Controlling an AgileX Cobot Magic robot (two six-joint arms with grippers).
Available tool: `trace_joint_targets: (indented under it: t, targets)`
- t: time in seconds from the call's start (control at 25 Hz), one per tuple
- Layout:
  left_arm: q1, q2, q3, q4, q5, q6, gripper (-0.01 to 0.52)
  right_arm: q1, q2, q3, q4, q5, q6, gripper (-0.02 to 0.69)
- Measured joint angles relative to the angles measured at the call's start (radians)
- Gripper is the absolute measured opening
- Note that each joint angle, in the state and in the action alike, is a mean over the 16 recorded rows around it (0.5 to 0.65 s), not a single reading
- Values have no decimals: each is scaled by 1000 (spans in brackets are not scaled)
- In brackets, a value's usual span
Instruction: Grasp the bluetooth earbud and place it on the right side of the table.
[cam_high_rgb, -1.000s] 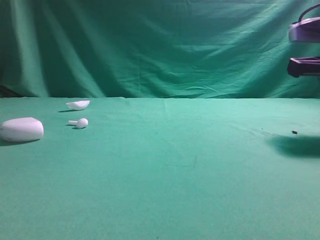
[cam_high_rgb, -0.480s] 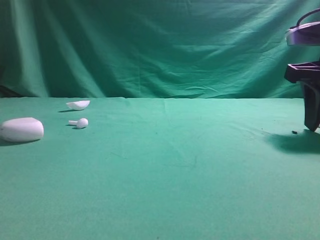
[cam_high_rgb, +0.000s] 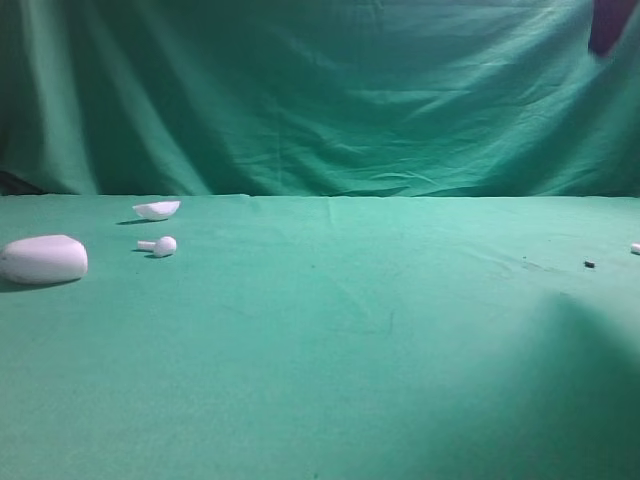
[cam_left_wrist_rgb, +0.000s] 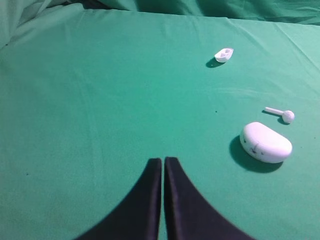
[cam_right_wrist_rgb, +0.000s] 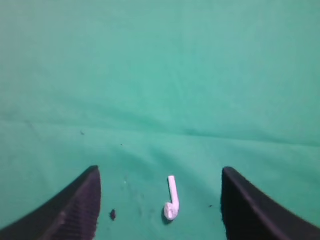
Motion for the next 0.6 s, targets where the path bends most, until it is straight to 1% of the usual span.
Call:
trace_joint_targets:
  t: [0.12,0.48,0.6]
  targets:
    - [0,0,0,0,0,0,0,0,-122,-23,16,55,1,327]
    - [0,0,0,0,0,0,0,0,-515,-29,48,210,-13,86]
    - [0,0,0,0,0,0,0,0,-644,-2,50,244,-25,26]
